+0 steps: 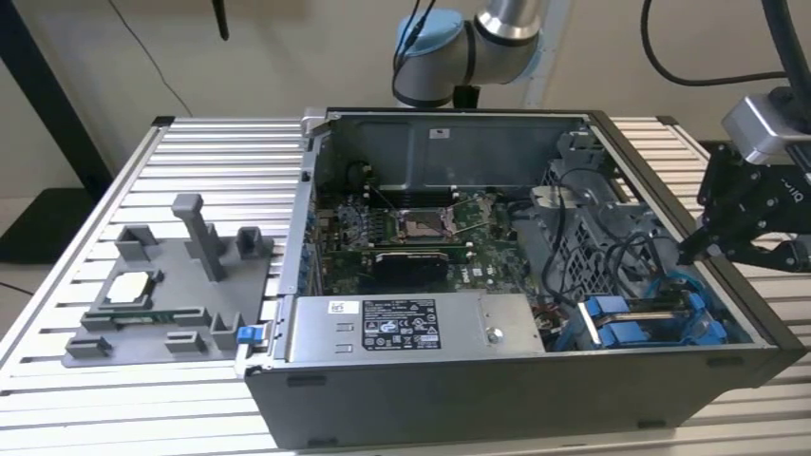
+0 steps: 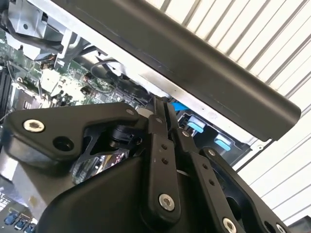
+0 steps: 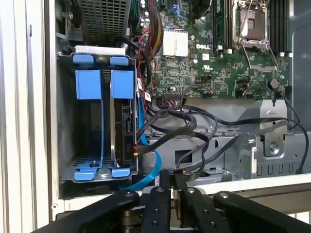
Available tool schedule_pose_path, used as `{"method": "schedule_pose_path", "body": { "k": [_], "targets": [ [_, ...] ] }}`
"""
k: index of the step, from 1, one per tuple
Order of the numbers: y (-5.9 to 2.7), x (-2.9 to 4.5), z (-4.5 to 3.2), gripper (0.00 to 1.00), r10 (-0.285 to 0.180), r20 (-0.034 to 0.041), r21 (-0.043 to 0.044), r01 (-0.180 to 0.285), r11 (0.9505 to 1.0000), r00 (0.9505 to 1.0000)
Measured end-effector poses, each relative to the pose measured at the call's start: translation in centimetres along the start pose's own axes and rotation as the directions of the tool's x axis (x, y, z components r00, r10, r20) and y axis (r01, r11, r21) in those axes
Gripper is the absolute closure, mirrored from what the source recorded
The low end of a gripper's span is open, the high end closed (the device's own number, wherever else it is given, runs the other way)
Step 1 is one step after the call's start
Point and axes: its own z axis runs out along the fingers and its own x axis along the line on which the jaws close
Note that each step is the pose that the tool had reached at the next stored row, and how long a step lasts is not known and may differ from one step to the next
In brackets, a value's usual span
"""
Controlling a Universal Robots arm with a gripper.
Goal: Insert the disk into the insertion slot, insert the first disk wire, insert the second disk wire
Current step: 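Insert the second disk wire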
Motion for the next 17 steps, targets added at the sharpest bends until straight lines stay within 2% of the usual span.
{"method": "schedule_pose_path", "body": {
  "k": [3, 6, 7, 12, 17],
  "targets": [
    [0.03, -0.08, -0.35, 1.00, 0.000, 0.0004, 0.0000, 0.000, 1.0000, 1.0000],
    [0.03, 0.00, -0.39, 1.00, 0.000, 0.0003, 0.0000, 0.000, 1.0000, 1.0000],
    [0.03, 0.04, -0.40, 0.00, 0.000, 0.0004, 0.0001, 0.000, 1.0000, 1.0000],
    [0.01, 0.46, -0.49, 0.00, 0.000, 0.0005, -0.0008, 0.000, 1.0000, 1.0000],
    [-0.04, 1.14, -0.79, 0.00, 0.002, 0.0001, -0.0094, -0.002, 1.0000, 1.0000]
  ]
}}
